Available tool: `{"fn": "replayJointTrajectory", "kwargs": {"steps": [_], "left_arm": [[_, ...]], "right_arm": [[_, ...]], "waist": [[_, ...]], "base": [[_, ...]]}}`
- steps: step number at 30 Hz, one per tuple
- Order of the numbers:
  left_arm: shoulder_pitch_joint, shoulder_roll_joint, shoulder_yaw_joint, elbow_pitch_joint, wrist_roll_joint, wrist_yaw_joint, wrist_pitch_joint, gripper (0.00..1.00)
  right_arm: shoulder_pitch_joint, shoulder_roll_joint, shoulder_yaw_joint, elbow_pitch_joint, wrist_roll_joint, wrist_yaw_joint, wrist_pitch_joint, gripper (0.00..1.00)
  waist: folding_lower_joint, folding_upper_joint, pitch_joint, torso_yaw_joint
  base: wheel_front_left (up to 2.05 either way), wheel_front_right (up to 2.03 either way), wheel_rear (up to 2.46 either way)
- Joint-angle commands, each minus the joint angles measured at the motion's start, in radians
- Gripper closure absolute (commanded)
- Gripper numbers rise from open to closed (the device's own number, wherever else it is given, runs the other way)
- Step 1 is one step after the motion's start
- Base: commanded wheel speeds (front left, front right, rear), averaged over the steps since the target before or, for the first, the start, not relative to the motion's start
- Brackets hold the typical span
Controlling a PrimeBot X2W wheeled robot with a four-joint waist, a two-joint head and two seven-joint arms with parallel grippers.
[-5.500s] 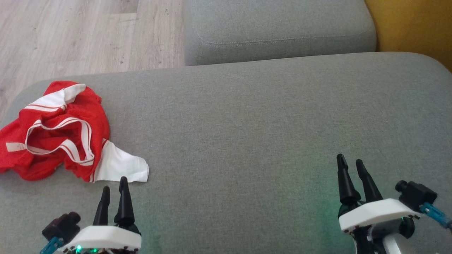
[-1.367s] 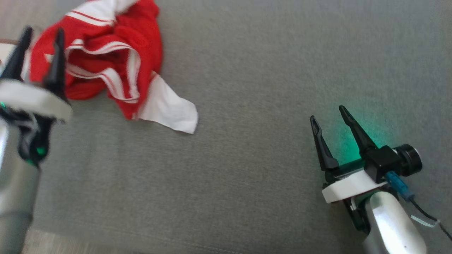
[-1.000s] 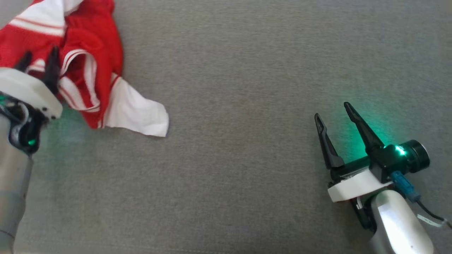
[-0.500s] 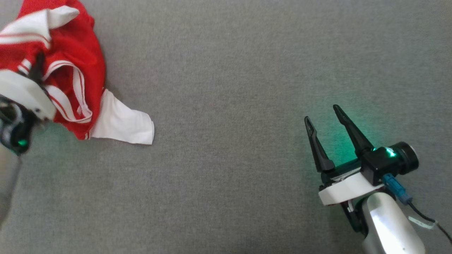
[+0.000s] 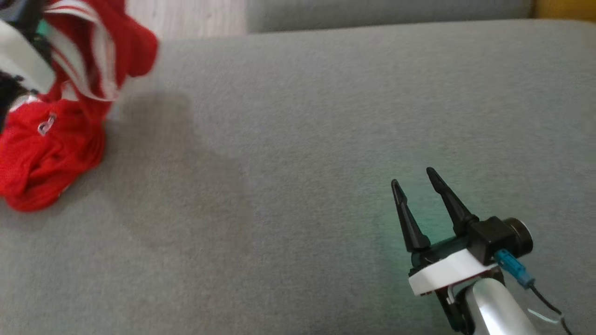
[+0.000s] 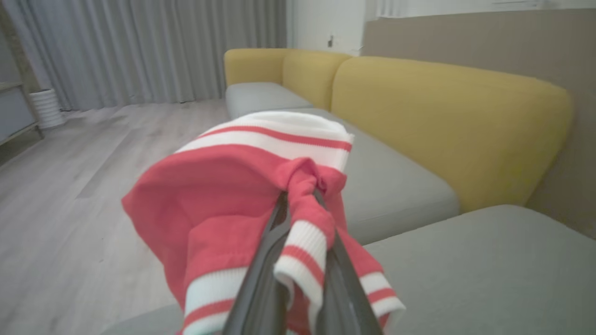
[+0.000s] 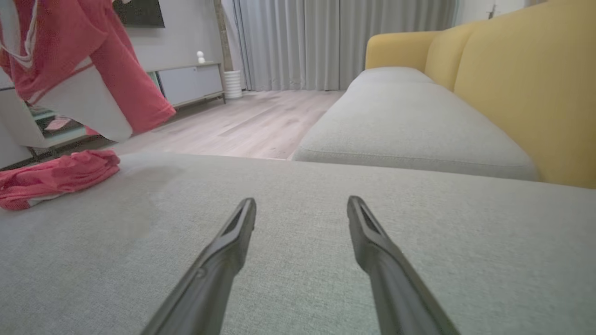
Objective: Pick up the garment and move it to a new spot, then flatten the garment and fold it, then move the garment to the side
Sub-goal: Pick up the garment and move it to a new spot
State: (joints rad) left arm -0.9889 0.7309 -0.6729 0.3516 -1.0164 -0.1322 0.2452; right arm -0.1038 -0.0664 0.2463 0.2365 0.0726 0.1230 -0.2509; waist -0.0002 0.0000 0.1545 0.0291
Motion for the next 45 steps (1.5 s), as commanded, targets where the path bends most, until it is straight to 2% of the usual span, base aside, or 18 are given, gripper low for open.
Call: {"fn": "replayJointTrajectory", "kwargs": {"steps": [1, 7, 12, 13, 18, 22, 25, 30, 34, 36, 37, 38, 41, 45], "left_arm": [[-0.063, 0.054, 0.045, -0.082, -0.031, 0.002, 0.017, 1.0], [-0.021, 0.031, 0.039, -0.342, -0.146, 0.01, 0.082, 1.0], [0.054, -0.028, -0.002, -0.518, -0.23, 0.037, 0.114, 1.0], [0.054, -0.028, -0.002, -0.518, -0.23, 0.037, 0.114, 1.0], [0.141, -0.095, -0.064, -0.607, -0.305, 0.061, 0.133, 1.0], [0.197, -0.124, -0.125, -0.547, -0.288, 0.09, 0.139, 1.0], [0.227, -0.169, -0.156, -0.452, -0.274, 0.112, 0.119, 1.0], [0.234, -0.285, -0.215, -0.258, -0.204, 0.136, 0.057, 1.0], [0.229, -0.417, -0.198, -0.075, -0.17, 0.183, -0.074, 1.0], [0.222, -0.496, -0.176, 0.005, -0.154, 0.206, -0.172, 0.64], [0.219, -0.533, -0.173, 0.036, -0.15, 0.204, -0.208, 0.1], [0.216, -0.566, -0.177, 0.061, -0.148, 0.192, -0.229, 0.0], [0.205, -0.622, -0.187, 0.114, -0.138, 0.16, -0.281, 0.0], [0.189, -0.639, -0.208, 0.139, -0.103, 0.129, -0.332, 0.0]], "right_arm": [[-0.003, 0.012, 0.021, -0.03, 0.009, 0.008, -0.011, 0.0], [0.008, 0.015, 0.021, -0.037, 0.026, 0.008, -0.011, 0.0], [0.005, 0.016, 0.044, -0.051, 0.06, 0.008, -0.011, 0.0], [0.005, 0.016, 0.044, -0.051, 0.06, 0.008, -0.011, 0.0], [-0.01, 0.016, 0.065, -0.07, 0.095, 0.008, -0.011, 0.0], [-0.015, 0.016, 0.08, -0.08, 0.116, 0.008, -0.011, 0.0], [-0.017, 0.016, 0.087, -0.085, 0.126, 0.008, -0.011, 0.0], [-0.021, 0.016, 0.097, -0.099, 0.139, 0.008, -0.011, 0.0], [-0.025, 0.016, 0.103, -0.11, 0.149, 0.008, -0.011, 0.0], [-0.025, 0.016, 0.105, -0.113, 0.152, 0.008, -0.011, 0.0], [-0.025, 0.016, 0.109, -0.112, 0.153, 0.008, -0.011, 0.0], [-0.027, 0.016, 0.112, -0.112, 0.154, 0.008, -0.011, 0.0], [-0.03, 0.016, 0.116, -0.111, 0.153, 0.008, -0.011, 0.0], [-0.027, 0.016, 0.103, -0.11, 0.139, 0.008, -0.011, 0.0]], "waist": [[0.0002, 0.0, -0.04, -0.041], [0.0002, 0.0, -0.073, -0.11], [0.0002, 0.0, -0.071, -0.187], [0.0002, 0.0, -0.071, -0.187], [0.0002, 0.0, -0.055, -0.28], [0.0002, 0.0, -0.044, -0.351], [0.0002, 0.0, -0.033, -0.397], [0.0002, 0.0, -0.008, -0.441], [0.0002, 0.0, 0.006, -0.453], [0.0002, 0.0, 0.01, -0.452], [0.0002, 0.0, 0.012, -0.45], [0.0002, 0.0, 0.015, -0.447], [0.0002, 0.0, 0.016, -0.433], [0.0002, 0.0, 0.009, -0.397]], "base": [[0.0, 0.0, 0.0], [0.0, 0.0, 0.0], [0.0, 0.0, 0.0], [0.0, 0.0, 0.0], [0.0, 0.0, 0.0], [0.0, 0.0, 0.0], [0.0, 0.0, 0.0], [0.0, 0.0, 0.0], [0.0, 0.0, 0.0], [0.0, 0.0, 0.0], [0.0, 0.0, 0.0], [0.0, 0.0, 0.0], [0.0, 0.0, 0.0], [0.0, 0.0, 0.0]]}}
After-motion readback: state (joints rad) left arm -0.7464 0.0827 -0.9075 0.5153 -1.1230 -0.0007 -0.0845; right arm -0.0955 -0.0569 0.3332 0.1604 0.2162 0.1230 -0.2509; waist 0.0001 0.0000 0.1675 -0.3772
